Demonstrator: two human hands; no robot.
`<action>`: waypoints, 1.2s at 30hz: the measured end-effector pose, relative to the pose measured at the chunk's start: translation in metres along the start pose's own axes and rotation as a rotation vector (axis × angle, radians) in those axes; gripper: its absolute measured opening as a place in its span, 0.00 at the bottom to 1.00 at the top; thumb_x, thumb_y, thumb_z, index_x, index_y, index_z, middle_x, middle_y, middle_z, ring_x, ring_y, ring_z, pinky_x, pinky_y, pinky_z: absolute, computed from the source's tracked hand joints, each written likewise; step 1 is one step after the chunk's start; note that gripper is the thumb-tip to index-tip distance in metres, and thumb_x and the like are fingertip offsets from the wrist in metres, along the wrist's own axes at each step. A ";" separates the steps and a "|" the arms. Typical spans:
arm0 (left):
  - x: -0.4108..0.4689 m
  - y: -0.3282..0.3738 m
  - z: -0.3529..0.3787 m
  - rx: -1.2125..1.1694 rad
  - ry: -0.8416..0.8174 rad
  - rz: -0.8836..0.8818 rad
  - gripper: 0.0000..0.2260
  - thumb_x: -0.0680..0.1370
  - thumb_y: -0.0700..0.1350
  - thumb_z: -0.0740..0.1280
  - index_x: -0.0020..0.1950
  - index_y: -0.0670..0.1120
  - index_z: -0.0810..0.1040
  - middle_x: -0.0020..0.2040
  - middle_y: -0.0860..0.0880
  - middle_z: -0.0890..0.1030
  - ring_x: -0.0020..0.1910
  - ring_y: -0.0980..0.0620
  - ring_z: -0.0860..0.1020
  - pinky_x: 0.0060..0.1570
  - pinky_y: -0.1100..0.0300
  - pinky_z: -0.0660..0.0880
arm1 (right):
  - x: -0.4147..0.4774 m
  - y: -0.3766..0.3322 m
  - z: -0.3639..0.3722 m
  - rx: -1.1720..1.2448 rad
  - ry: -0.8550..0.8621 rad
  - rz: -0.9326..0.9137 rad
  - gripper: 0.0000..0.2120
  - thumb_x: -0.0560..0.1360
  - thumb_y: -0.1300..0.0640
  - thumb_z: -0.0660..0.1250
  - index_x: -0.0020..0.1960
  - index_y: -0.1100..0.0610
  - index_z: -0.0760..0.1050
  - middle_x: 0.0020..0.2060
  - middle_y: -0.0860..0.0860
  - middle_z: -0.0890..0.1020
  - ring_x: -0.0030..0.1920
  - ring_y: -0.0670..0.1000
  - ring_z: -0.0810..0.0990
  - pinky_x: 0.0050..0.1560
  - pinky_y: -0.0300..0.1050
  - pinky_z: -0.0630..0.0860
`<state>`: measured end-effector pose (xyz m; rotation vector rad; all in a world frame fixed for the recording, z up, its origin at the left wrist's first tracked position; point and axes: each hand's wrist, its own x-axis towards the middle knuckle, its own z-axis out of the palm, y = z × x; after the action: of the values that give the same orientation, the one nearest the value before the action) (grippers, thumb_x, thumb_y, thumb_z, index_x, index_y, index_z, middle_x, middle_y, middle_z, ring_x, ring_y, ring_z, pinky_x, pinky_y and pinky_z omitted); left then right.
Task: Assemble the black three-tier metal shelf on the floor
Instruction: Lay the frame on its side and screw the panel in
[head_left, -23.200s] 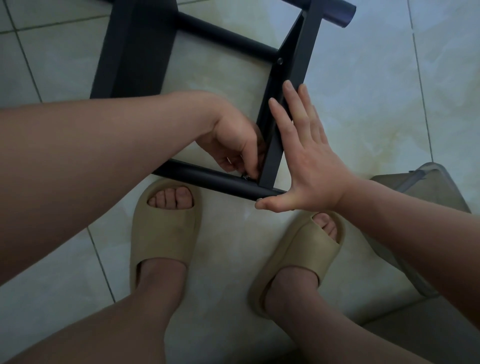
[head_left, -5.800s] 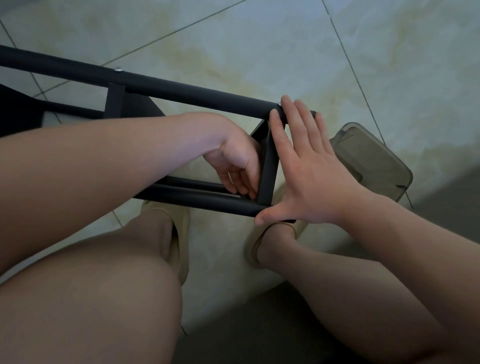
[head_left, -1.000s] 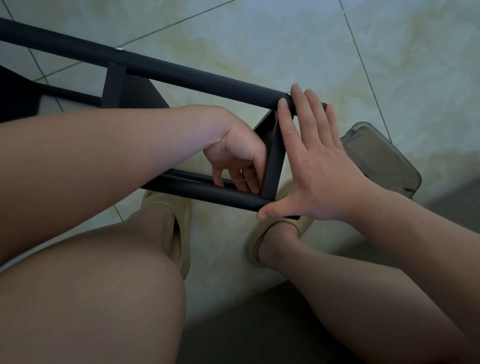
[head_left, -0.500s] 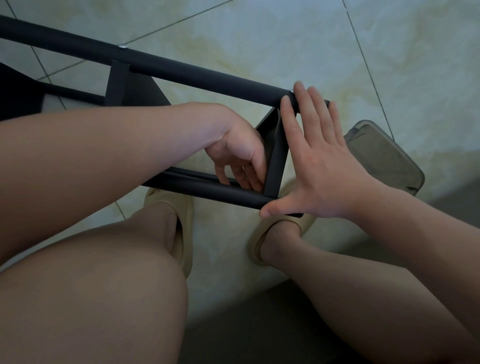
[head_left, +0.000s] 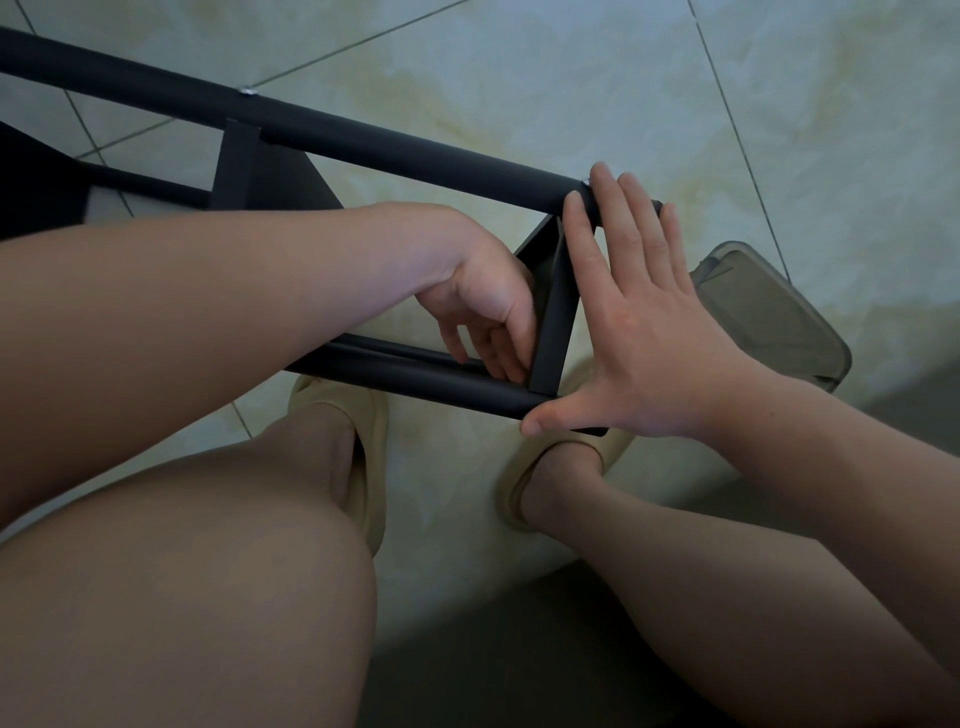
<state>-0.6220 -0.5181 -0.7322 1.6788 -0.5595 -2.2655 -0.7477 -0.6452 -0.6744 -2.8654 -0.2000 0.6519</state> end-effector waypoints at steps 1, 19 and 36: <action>0.000 0.001 0.000 0.002 -0.001 0.002 0.12 0.77 0.42 0.71 0.60 0.46 0.82 0.56 0.48 0.86 0.59 0.50 0.82 0.69 0.41 0.70 | 0.000 0.000 0.000 0.002 -0.001 0.002 0.74 0.56 0.17 0.62 0.82 0.63 0.37 0.80 0.63 0.38 0.80 0.64 0.35 0.77 0.56 0.30; 0.000 0.001 -0.005 0.022 -0.053 -0.032 0.22 0.70 0.45 0.75 0.64 0.47 0.81 0.58 0.50 0.85 0.60 0.51 0.81 0.67 0.40 0.71 | 0.000 0.000 -0.001 -0.004 -0.005 -0.004 0.74 0.57 0.16 0.62 0.82 0.63 0.37 0.80 0.63 0.37 0.80 0.63 0.34 0.77 0.56 0.30; 0.000 -0.002 -0.009 -0.042 -0.071 0.049 0.20 0.76 0.42 0.72 0.68 0.46 0.78 0.61 0.50 0.84 0.61 0.51 0.81 0.68 0.43 0.72 | 0.001 0.000 -0.002 0.003 0.001 -0.001 0.74 0.56 0.17 0.63 0.82 0.63 0.38 0.80 0.63 0.38 0.80 0.64 0.35 0.76 0.54 0.29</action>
<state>-0.6130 -0.5174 -0.7359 1.5533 -0.5589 -2.2933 -0.7463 -0.6456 -0.6732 -2.8625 -0.1996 0.6505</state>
